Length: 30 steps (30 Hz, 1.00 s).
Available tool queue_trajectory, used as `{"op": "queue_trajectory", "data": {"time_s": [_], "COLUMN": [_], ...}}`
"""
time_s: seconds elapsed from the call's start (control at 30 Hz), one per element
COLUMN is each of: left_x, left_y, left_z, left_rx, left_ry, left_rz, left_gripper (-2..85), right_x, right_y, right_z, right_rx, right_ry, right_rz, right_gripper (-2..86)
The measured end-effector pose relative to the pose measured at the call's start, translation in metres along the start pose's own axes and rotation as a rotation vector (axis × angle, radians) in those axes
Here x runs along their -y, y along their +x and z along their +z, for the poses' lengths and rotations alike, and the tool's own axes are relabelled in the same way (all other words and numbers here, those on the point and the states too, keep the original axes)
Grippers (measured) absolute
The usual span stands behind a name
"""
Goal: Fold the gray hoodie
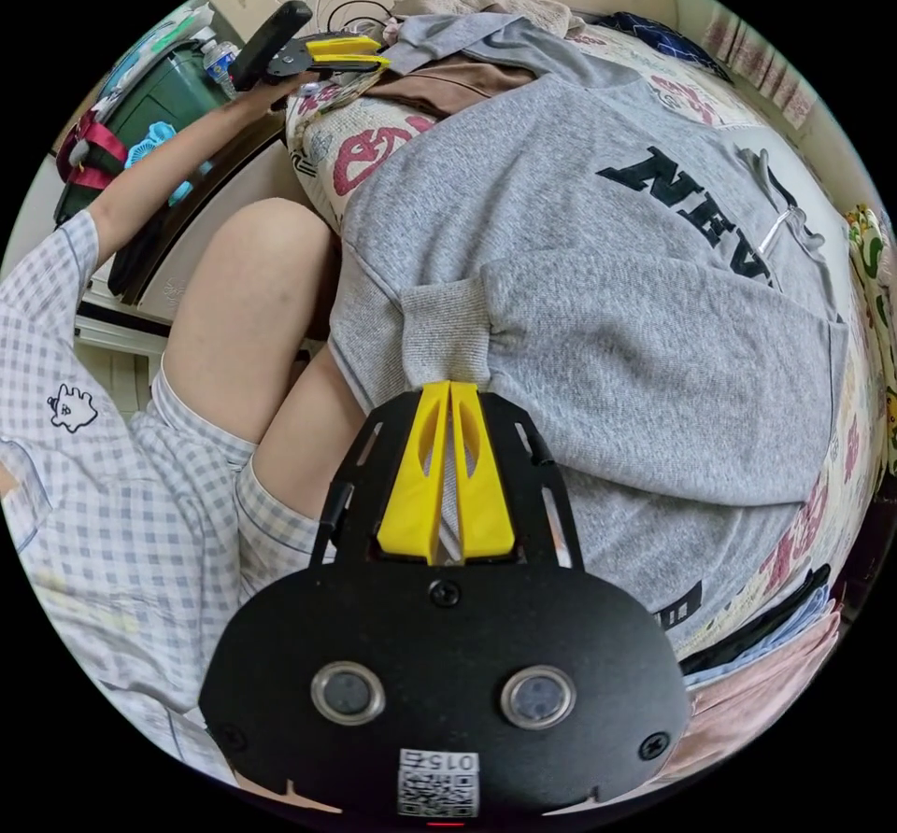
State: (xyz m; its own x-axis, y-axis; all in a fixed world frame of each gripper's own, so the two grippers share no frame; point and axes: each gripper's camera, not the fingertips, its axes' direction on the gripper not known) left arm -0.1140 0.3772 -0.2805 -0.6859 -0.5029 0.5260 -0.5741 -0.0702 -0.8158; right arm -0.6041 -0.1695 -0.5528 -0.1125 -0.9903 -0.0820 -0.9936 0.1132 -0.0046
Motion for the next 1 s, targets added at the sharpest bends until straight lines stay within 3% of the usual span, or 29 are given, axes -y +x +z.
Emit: {"op": "queue_trajectory", "data": {"time_s": [0.1, 0.27, 0.43, 0.67, 0.87, 1.0], "left_x": [0.010, 0.022, 0.015, -0.010, -0.019, -0.031], "left_y": [0.034, 0.034, -0.011, -0.097, -0.105, -0.029], "left_z": [0.037, 0.048, 0.048, 0.023, -0.057, -0.078], "left_rx": [0.033, 0.033, -0.083, -0.212, -0.657, -0.978], "left_ry": [-0.094, -0.091, -0.082, 0.016, 0.309, 0.422], "left_rz": [0.161, 0.152, 0.036, -0.204, -0.338, -0.293], "left_gripper": [10.0, 8.2, 2.6, 0.9, 0.6, 0.5], "right_x": [-0.002, -0.008, -0.020, -0.038, -0.060, -0.102], "right_y": [0.002, 0.003, 0.010, 0.012, 0.031, 0.054], "right_z": [-0.007, -0.021, -0.045, -0.083, -0.133, -0.200], "right_rx": [0.004, -0.004, 0.018, 0.001, 0.072, 0.259], "right_ry": [-0.006, -0.003, 0.027, 0.082, 0.160, 0.367], "right_rz": [-0.002, -0.017, -0.011, 0.012, 0.092, 0.226], "right_gripper": [-0.5, -0.6, -0.6, -0.5, 0.0, 3.0]}}
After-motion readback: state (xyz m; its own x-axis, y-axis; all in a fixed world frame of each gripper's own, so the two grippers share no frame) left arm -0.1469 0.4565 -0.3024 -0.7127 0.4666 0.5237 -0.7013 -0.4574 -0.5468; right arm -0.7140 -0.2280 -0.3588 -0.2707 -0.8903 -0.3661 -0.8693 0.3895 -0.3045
